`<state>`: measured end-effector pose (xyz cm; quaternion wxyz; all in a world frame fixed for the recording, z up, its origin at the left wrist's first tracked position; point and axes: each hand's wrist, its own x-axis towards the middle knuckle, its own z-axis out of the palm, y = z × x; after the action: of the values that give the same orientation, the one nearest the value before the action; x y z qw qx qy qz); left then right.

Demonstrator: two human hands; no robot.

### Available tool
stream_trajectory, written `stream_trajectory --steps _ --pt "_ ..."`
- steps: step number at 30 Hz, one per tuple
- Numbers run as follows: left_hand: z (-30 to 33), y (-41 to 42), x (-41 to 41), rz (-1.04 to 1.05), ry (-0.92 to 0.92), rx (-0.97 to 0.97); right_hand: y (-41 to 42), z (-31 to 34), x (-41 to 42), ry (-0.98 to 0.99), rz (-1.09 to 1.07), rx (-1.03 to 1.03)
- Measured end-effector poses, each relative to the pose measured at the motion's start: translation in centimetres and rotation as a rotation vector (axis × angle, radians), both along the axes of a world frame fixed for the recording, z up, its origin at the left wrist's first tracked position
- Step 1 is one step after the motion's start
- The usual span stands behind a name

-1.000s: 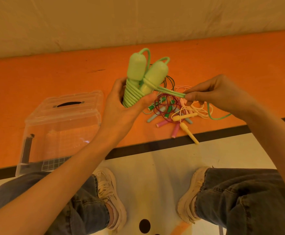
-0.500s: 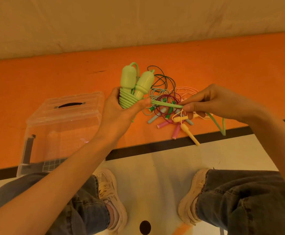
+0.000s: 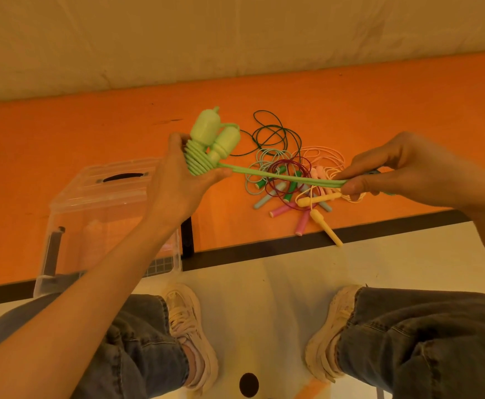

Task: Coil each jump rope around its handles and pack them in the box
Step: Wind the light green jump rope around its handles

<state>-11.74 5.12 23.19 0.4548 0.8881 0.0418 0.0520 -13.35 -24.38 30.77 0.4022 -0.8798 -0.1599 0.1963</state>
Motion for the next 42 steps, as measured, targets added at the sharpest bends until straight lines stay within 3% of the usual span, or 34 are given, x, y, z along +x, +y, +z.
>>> stream_trajectory --steps 3,7,13,19,23,28,31,37,42 --pt "-0.6 -0.4 -0.9 -0.127 -0.028 0.388 0.0 0.2 -0.1 0.0 0.063 0.032" --pt "-2.2 -1.6 -2.1 -0.246 -0.008 0.695 1.2 0.1 -0.5 0.127 0.152 0.099" --pt "-3.1 -2.4 -3.0 -0.328 0.002 0.84 2.4 -0.3 -0.6 0.246 0.189 0.231" --pt "-3.3 -3.6 -4.3 -0.509 -0.033 1.055 2.3 -0.1 -0.3 0.145 0.138 0.165" --pt "-3.4 -3.4 -4.4 -0.573 -0.016 1.079 1.6 0.0 0.1 -0.051 0.024 0.028" --pt "-3.5 -3.2 -4.0 -0.6 0.006 1.089 1.1 0.0 0.5 -0.074 -0.089 0.078" --pt "-3.4 -2.8 -3.6 -0.612 0.015 1.081 1.4 0.1 0.4 -0.031 -0.077 0.212" --pt "-2.4 -3.0 -3.4 -0.786 0.04 0.854 2.9 -0.8 1.4 -0.171 -0.146 0.361" --pt "-1.7 -3.2 -3.1 -0.887 -0.013 0.715 3.9 -2.3 2.6 -0.211 -0.226 0.352"
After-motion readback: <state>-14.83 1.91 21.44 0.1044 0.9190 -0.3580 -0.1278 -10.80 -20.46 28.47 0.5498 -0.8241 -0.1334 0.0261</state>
